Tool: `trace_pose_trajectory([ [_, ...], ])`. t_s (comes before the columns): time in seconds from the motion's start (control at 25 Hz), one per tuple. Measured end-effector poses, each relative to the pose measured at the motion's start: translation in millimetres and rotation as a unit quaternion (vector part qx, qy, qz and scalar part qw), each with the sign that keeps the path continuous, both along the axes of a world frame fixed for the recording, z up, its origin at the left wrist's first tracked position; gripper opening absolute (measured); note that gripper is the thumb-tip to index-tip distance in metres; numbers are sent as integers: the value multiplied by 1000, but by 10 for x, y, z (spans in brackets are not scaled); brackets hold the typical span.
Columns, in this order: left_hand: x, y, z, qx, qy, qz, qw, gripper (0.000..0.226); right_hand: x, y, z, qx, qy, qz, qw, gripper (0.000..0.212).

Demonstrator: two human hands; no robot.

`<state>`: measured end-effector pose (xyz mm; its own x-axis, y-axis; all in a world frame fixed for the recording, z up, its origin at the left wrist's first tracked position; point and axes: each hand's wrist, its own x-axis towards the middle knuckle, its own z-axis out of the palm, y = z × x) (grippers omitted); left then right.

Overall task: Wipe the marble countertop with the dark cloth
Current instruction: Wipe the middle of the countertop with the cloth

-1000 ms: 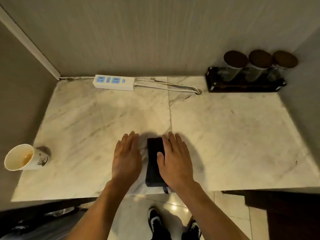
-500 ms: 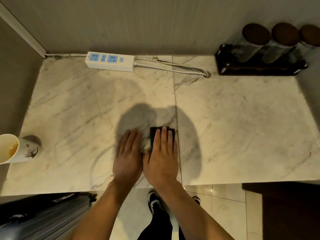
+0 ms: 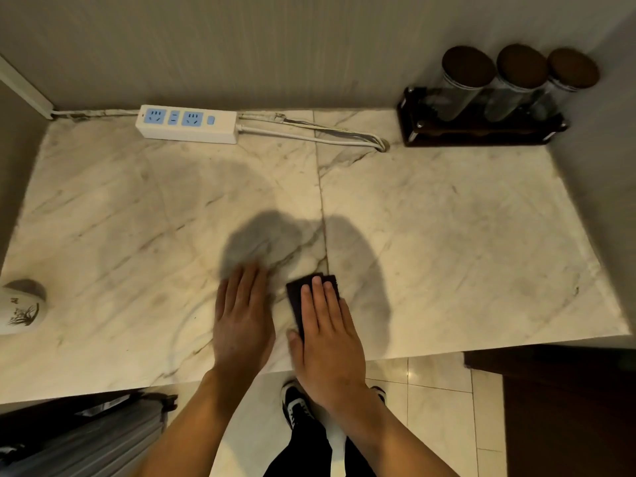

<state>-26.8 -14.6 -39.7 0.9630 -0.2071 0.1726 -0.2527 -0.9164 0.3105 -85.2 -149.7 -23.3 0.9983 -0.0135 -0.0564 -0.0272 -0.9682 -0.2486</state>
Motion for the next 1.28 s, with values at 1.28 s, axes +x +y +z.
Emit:
trace_pose_trajectory([
  [1.28,167,-837,101,2,97,40,995,55,1339,-1426,25,-54,18,359,932,64],
])
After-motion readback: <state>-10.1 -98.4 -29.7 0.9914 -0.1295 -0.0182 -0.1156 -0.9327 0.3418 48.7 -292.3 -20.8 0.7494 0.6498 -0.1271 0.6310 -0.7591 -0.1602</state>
